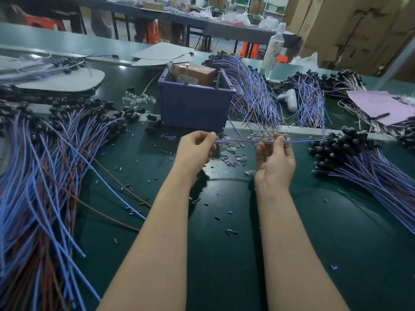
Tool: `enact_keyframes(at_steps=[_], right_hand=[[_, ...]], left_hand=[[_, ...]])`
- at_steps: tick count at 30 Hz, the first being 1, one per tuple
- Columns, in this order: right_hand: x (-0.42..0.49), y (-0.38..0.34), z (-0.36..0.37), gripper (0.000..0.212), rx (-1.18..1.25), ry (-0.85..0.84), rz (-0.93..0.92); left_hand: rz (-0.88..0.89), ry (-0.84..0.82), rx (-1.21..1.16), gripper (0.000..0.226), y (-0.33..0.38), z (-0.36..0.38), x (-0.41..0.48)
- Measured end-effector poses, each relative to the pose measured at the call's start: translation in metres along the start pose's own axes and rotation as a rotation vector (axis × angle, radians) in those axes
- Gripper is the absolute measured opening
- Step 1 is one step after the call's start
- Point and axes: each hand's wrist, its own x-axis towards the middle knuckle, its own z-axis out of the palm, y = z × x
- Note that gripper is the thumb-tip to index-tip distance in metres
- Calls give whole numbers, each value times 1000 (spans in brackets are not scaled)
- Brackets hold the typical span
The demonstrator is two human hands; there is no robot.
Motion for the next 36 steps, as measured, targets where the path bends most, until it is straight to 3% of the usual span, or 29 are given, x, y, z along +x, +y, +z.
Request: enact_keyframes(at_steps=[6, 11, 14, 22, 28, 32, 36], right_hand=[[-9, 10, 8, 16, -110, -251, 202], [-12, 9, 8, 16, -90, -343, 195], [-13, 6, 10, 18, -39, -335, 141], [-9, 5, 8, 19, -15, -244, 98], [-9, 7, 8, 19, -45, -243, 67], [-9, 8, 9, 18, -94, -235, 28], [-10, 10, 7, 15, -149, -269, 42]], left_hand=[[131, -58, -18, 11, 1, 3, -2], [118, -108, -103, 6, 3, 1, -4], [76, -104, -172, 3, 5, -1, -3], [24, -8, -16, 14, 0, 0, 0], [-122, 54, -229, 35, 5, -1, 1], [-33, -3, -154, 13, 1, 1, 1], [5, -37, -125, 11, -1, 4, 0]])
